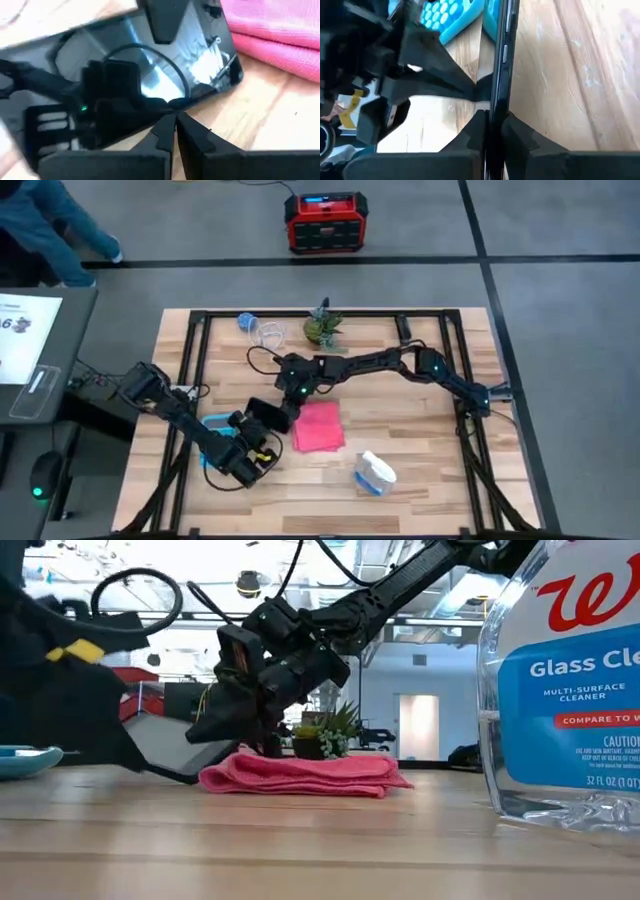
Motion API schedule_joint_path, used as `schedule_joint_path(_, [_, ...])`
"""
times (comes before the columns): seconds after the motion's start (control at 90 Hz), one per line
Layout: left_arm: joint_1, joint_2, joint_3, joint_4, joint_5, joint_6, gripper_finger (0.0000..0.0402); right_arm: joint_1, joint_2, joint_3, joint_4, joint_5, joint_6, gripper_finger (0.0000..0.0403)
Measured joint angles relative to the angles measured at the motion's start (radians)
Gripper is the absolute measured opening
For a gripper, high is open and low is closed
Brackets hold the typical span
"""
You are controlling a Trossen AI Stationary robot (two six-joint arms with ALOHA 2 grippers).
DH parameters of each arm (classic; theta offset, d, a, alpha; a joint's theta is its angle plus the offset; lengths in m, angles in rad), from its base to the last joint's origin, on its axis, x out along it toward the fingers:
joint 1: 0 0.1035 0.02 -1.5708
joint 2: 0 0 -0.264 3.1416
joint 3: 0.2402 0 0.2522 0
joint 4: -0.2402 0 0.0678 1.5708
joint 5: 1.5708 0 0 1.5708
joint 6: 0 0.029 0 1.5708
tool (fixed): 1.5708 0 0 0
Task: Apply microfiber cloth
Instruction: Spray the front of the cellphone using the spray bottle
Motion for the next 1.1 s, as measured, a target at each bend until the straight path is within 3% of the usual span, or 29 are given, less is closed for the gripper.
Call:
schedule_joint_path(0.133, [-0.052, -0.007, 0.001, -0.011, 0.016, -0.051, 0.0000, -0.005, -0.015, -0.002, 0.000, 0.000, -0.045, 0.0024])
schedule_joint_path(0.289, [-0.143, -0.008, -0.022, -0.004, -0.037, -0.226, 0.0008, -0.008, -0.044, -0.039, 0.071, 0.020, -0.085, 0.0022])
schedule_joint_path(0.511, [-0.256, -0.009, -0.069, 0.027, -0.229, -0.457, 0.0055, -0.064, -0.201, -0.360, 0.462, 0.058, 0.003, 0.0019])
schedule_joint_path(0.644, [-0.236, -0.009, -0.109, 0.152, -0.458, -0.365, 0.0075, -0.088, -0.328, -0.589, 0.780, 0.075, 0.033, 0.0018])
schedule_joint_path(0.789, [-0.128, -0.010, -0.160, 0.300, -0.683, -0.236, 0.0094, -0.066, -0.398, -0.809, 1.151, 0.094, 0.007, 0.0018])
schedule_joint_path(0.944, [0.029, -0.010, -0.183, 0.383, -0.687, -0.224, 0.0127, -0.027, -0.413, -0.971, 1.490, 0.182, -0.007, 0.0018])
schedule_joint_path(1.1, [0.072, -0.012, -0.175, 0.412, -0.683, -0.088, 0.0158, 0.003, -0.413, -1.074, 1.604, 0.308, -0.014, 0.0018])
